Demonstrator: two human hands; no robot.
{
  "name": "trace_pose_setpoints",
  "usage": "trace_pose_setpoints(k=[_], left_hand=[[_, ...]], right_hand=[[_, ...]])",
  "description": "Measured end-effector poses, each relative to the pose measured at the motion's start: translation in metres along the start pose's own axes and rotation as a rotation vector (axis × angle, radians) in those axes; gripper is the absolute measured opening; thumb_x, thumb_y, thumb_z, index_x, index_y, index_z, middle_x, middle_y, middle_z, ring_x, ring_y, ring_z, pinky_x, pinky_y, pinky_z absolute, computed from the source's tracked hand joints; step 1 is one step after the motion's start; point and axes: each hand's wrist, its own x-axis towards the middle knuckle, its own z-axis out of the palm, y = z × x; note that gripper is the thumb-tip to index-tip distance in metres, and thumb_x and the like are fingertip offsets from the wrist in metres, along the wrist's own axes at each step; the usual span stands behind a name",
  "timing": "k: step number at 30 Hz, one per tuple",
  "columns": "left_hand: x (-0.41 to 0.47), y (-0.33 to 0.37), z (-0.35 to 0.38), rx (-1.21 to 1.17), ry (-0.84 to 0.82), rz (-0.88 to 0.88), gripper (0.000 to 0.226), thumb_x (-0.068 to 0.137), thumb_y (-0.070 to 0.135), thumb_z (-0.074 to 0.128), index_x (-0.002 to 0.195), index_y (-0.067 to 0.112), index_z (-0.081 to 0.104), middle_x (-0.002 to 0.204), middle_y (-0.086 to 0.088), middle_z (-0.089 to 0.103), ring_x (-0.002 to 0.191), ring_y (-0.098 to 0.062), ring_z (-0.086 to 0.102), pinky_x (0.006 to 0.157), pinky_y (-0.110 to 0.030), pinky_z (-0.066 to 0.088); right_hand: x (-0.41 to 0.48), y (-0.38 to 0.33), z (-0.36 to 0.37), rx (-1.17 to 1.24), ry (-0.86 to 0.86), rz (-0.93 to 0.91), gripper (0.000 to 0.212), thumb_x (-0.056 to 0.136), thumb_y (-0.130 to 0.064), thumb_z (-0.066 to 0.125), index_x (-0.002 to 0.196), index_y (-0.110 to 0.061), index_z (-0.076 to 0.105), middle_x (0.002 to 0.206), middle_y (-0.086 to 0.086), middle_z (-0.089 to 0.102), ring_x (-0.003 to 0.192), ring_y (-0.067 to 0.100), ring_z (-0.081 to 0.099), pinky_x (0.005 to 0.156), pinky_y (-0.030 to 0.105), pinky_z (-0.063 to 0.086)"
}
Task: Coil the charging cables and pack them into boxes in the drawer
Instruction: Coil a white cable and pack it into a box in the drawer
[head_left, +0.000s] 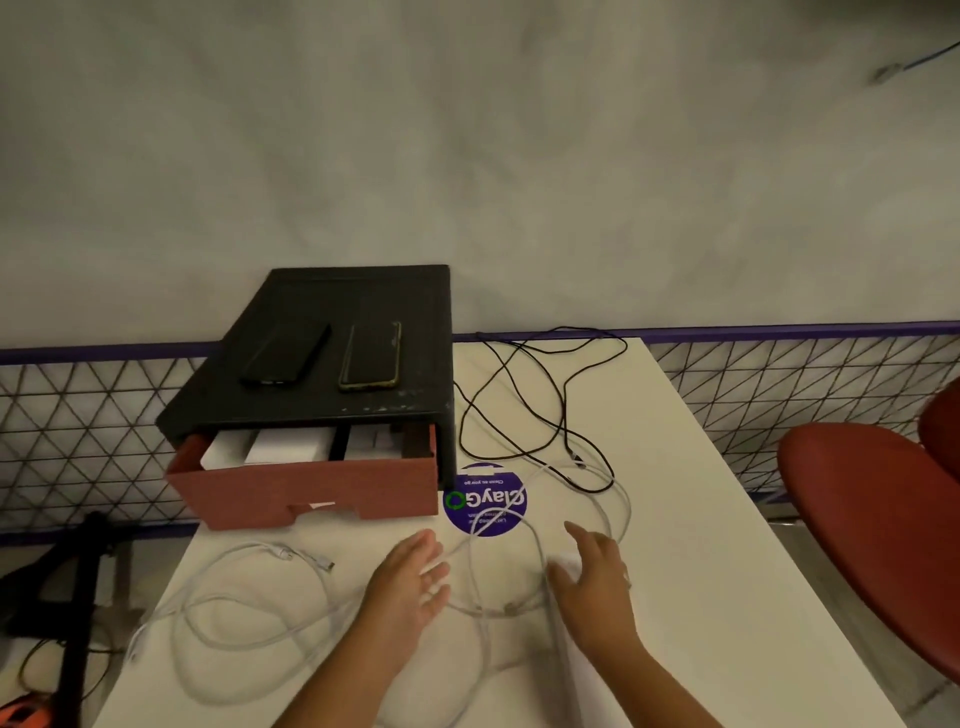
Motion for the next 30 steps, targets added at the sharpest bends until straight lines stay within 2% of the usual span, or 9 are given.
trace_pose_setpoints(k=[4, 7, 9, 11, 17, 20, 24, 27, 30], left_hand=[[0.018, 0.049, -0.047, -0.179, 0.059, -0.017, 0.042, 0.093, 0.037, 0.050, 0.127, 0.013, 0.048, 0.122, -0.007, 0.050, 0.116, -0.025, 0.046, 0.087, -0.039, 0.041], [0.030, 0.078, -0.078, -0.243, 0.096, -0.019, 0.057, 0.092, 0.043, 0.049, 0.138, 0.011, 0.038, 0.127, -0.010, 0.046, 0.128, -0.028, 0.041, 0.091, -0.040, 0.041], [0.039, 0.089, -0.089, -0.245, 0.125, -0.028, 0.063, 0.090, 0.046, 0.050, 0.139, 0.009, 0.036, 0.135, -0.013, 0.045, 0.130, -0.030, 0.041, 0.090, -0.040, 0.042], [0.048, 0.095, -0.096, -0.245, 0.151, -0.045, 0.067, 0.088, 0.049, 0.050, 0.137, 0.005, 0.038, 0.139, -0.016, 0.044, 0.129, -0.030, 0.042, 0.091, -0.040, 0.042], [0.069, 0.101, -0.105, -0.374, 0.108, -0.067, 0.080, 0.086, 0.055, 0.045, 0.142, 0.000, 0.027, 0.147, -0.018, 0.034, 0.136, -0.028, 0.035, 0.107, -0.041, 0.033], [0.076, 0.102, -0.108, -0.429, 0.098, -0.073, 0.082, 0.084, 0.058, 0.043, 0.138, -0.002, 0.031, 0.144, -0.018, 0.039, 0.134, -0.027, 0.038, 0.107, -0.039, 0.033], [0.084, 0.097, -0.109, -0.467, 0.080, -0.066, 0.080, 0.077, 0.064, 0.043, 0.128, 0.002, 0.041, 0.138, -0.017, 0.047, 0.120, -0.025, 0.050, 0.095, -0.035, 0.040], [0.082, 0.088, -0.114, -0.467, 0.071, -0.077, 0.092, 0.074, 0.067, 0.039, 0.137, 0.000, 0.034, 0.140, -0.016, 0.044, 0.120, -0.025, 0.050, 0.098, -0.034, 0.039], [0.066, 0.077, -0.119, -0.473, 0.070, -0.076, 0.094, 0.066, 0.066, 0.042, 0.131, -0.001, 0.039, 0.116, -0.013, 0.054, 0.106, -0.024, 0.055, 0.091, -0.034, 0.043]], right_hand=[[0.022, -0.057, 0.027, 0.027, -0.044, -0.134, 0.053, 0.088, -0.025, 0.061, 0.137, -0.023, 0.041, 0.135, 0.005, 0.039, 0.121, 0.020, 0.041, 0.103, 0.034, 0.039], [0.037, -0.101, 0.046, 0.044, -0.056, -0.207, 0.051, 0.089, -0.027, 0.059, 0.137, -0.026, 0.040, 0.137, 0.001, 0.035, 0.123, 0.018, 0.039, 0.099, 0.033, 0.044], [0.047, -0.126, 0.054, -0.001, -0.048, -0.278, 0.049, 0.091, -0.029, 0.055, 0.138, -0.029, 0.040, 0.137, -0.001, 0.034, 0.124, 0.018, 0.038, 0.097, 0.029, 0.039], [0.059, -0.148, 0.063, -0.056, -0.032, -0.327, 0.049, 0.093, -0.032, 0.053, 0.139, -0.030, 0.038, 0.141, -0.001, 0.031, 0.128, 0.021, 0.035, 0.101, 0.033, 0.038], [0.093, -0.184, 0.082, -0.300, -0.036, -0.299, 0.045, 0.094, -0.040, 0.049, 0.137, -0.030, 0.044, 0.146, 0.000, 0.028, 0.134, 0.028, 0.021, 0.107, 0.040, 0.033], [0.104, -0.190, 0.088, -0.295, -0.016, -0.249, 0.041, 0.093, -0.037, 0.051, 0.133, -0.027, 0.050, 0.140, -0.001, 0.035, 0.131, 0.026, 0.024, 0.105, 0.038, 0.034], [0.111, -0.195, 0.091, -0.324, 0.032, -0.224, 0.037, 0.093, -0.032, 0.053, 0.129, -0.024, 0.055, 0.129, 0.000, 0.042, 0.125, 0.027, 0.032, 0.100, 0.033, 0.037], [0.112, -0.195, 0.091, -0.338, 0.042, -0.217, 0.036, 0.092, -0.032, 0.055, 0.127, -0.024, 0.057, 0.127, 0.000, 0.044, 0.123, 0.029, 0.033, 0.099, 0.034, 0.037], [0.112, -0.196, 0.089, -0.327, 0.047, -0.210, 0.036, 0.090, -0.032, 0.058, 0.125, -0.024, 0.059, 0.125, 0.001, 0.045, 0.123, 0.030, 0.035, 0.100, 0.036, 0.035]])
